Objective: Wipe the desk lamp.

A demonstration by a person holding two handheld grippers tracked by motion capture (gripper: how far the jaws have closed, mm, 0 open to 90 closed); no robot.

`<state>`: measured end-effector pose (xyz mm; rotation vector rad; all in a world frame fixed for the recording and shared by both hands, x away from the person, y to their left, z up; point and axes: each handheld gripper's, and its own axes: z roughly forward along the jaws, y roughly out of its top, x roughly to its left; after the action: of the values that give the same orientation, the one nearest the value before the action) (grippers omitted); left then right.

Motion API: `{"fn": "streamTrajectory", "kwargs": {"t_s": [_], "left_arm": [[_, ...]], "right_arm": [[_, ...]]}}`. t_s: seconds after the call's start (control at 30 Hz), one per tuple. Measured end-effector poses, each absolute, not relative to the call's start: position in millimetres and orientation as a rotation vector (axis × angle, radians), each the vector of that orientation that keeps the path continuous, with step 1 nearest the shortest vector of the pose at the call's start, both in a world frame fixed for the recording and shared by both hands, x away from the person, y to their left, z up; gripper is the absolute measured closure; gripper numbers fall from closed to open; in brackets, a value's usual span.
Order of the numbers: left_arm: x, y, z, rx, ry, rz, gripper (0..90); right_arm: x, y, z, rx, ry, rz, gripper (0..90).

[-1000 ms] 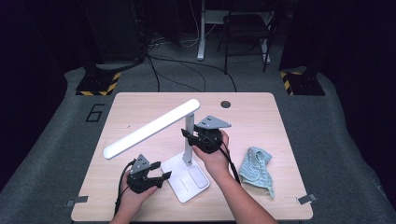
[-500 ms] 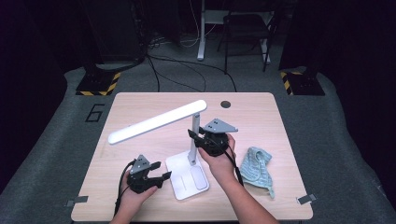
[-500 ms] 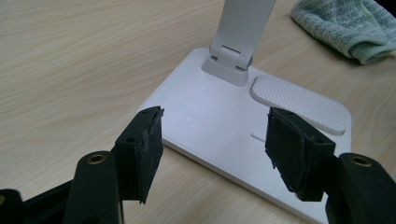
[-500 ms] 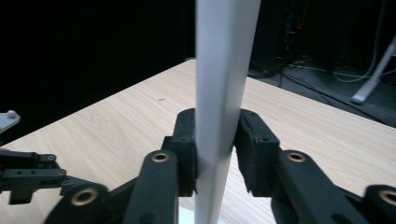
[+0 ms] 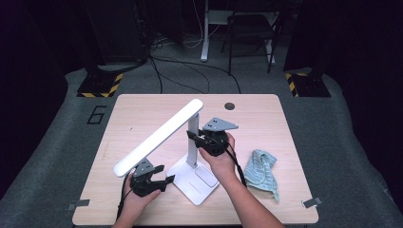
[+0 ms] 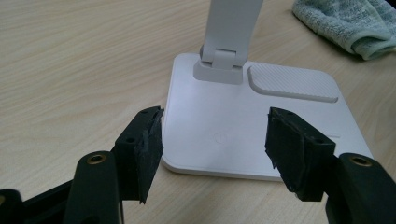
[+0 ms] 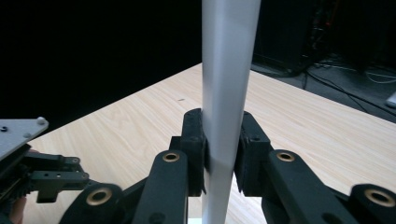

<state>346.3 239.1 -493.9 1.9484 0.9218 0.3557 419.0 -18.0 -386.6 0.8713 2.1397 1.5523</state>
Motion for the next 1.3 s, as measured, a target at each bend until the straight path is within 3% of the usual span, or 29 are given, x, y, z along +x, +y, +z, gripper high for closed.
{"fn": "streamTrajectory", "kwargs": {"t_s": [0.17,0.3,0.57,1.3], "left_arm": [[347.2,240.0,-494.6,1.961,0.919,0.358,36.5],[347.1,240.2,-495.5,1.93,0.93,0.365,36.5],[347.6,242.5,-495.6,1.934,0.943,0.366,36.6],[349.2,242.6,-502.6,1.901,0.95,0.372,34.5]], "right_arm": [[421.8,-12.7,-387.3,0.848,2.163,1.579,74.4],[417.7,-15.7,-389.7,0.898,2.124,1.575,60.1],[393.7,-36.0,-401.1,0.935,2.06,1.496,44.1],[325.4,-70.6,-472.3,0.916,2.124,1.323,37.6]]}}
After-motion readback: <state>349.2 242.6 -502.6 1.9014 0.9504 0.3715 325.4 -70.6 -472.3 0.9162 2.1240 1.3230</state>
